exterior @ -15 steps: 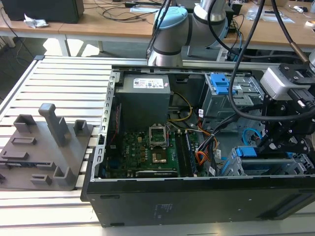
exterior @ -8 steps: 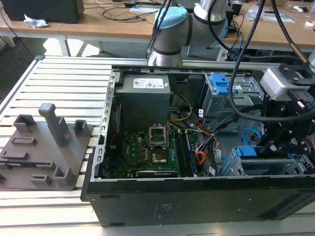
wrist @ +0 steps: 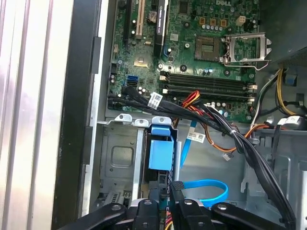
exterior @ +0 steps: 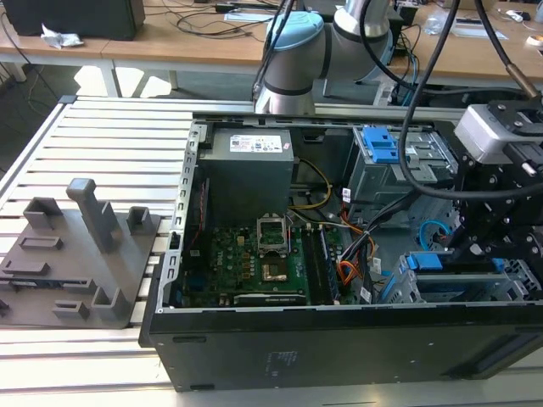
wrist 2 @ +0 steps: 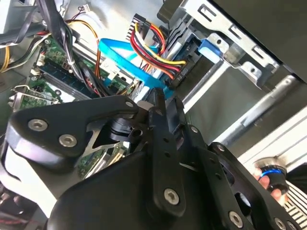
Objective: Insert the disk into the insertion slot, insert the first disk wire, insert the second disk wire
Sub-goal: 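Insert the second disk wire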
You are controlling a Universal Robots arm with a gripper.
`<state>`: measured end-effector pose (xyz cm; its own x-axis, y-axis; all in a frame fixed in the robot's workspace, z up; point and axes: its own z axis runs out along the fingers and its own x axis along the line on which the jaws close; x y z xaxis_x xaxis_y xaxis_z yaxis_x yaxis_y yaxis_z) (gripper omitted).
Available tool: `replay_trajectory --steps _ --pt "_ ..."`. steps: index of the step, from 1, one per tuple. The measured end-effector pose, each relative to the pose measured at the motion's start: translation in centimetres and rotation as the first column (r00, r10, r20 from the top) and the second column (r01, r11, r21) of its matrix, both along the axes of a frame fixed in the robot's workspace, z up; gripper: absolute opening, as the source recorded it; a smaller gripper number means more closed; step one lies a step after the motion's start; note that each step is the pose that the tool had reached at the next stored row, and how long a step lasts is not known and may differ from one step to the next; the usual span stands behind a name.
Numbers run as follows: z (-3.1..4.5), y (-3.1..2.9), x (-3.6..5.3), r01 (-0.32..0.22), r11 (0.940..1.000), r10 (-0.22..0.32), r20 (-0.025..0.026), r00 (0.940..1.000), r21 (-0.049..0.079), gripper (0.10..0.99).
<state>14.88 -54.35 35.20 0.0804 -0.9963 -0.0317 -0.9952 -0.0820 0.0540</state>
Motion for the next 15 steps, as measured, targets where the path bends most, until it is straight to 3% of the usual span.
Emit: replay_trajectory --steps 6,8,9,15 --pt "2.27 0.13 0.00 0.000 1.0000 0.000 0.0001 1.0000 -0.002 0.227" --pt "3.00 0.17 0.00 0.000 1.0000 0.000 0.0001 1.0000 -0.003 0.106" --pt "3.48 0.21 0.00 0.000 1.0000 0.000 0.0001 1.0000 -0.003 0.106" --pt "4.46 0.21 0.00 0.000 1.0000 0.000 0.0001 1.0000 -0.003 0.106"
